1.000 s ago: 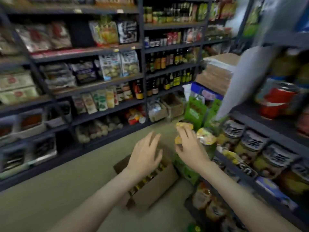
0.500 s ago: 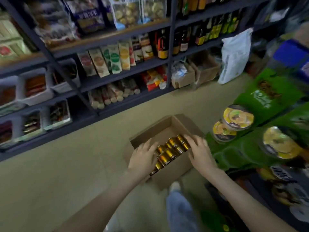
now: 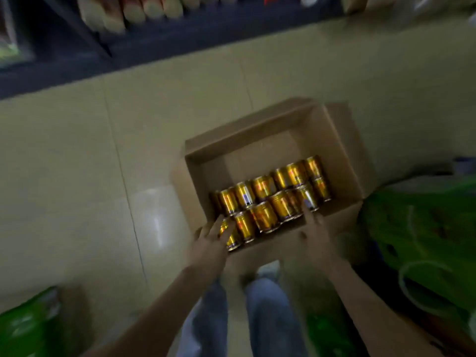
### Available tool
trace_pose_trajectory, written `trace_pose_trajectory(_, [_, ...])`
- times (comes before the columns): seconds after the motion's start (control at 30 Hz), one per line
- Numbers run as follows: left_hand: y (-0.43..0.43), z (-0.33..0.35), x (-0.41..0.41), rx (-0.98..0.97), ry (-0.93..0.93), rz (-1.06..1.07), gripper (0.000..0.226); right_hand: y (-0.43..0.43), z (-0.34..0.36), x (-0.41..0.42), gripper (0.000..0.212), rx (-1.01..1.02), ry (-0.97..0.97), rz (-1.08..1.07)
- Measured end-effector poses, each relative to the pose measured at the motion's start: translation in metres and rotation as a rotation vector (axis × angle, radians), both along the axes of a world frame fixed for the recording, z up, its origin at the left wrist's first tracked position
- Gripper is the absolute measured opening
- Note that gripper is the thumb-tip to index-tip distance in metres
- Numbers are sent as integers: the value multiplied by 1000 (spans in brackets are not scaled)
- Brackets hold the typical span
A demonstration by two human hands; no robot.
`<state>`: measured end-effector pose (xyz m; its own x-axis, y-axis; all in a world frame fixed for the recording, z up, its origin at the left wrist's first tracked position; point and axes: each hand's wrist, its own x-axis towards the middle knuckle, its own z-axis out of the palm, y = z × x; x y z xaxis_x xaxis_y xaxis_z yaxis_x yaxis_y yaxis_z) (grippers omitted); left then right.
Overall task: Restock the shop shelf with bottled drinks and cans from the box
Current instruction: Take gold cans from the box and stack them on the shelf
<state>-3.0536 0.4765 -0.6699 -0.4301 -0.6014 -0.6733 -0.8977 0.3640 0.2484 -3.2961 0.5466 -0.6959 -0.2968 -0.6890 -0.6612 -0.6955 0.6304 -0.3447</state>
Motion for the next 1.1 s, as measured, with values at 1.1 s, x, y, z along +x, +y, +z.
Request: trace_pose_trajectory(1.1, [-39,-153,-32,529,607,1202,65,-47,-132,58,110,-34,-509,0])
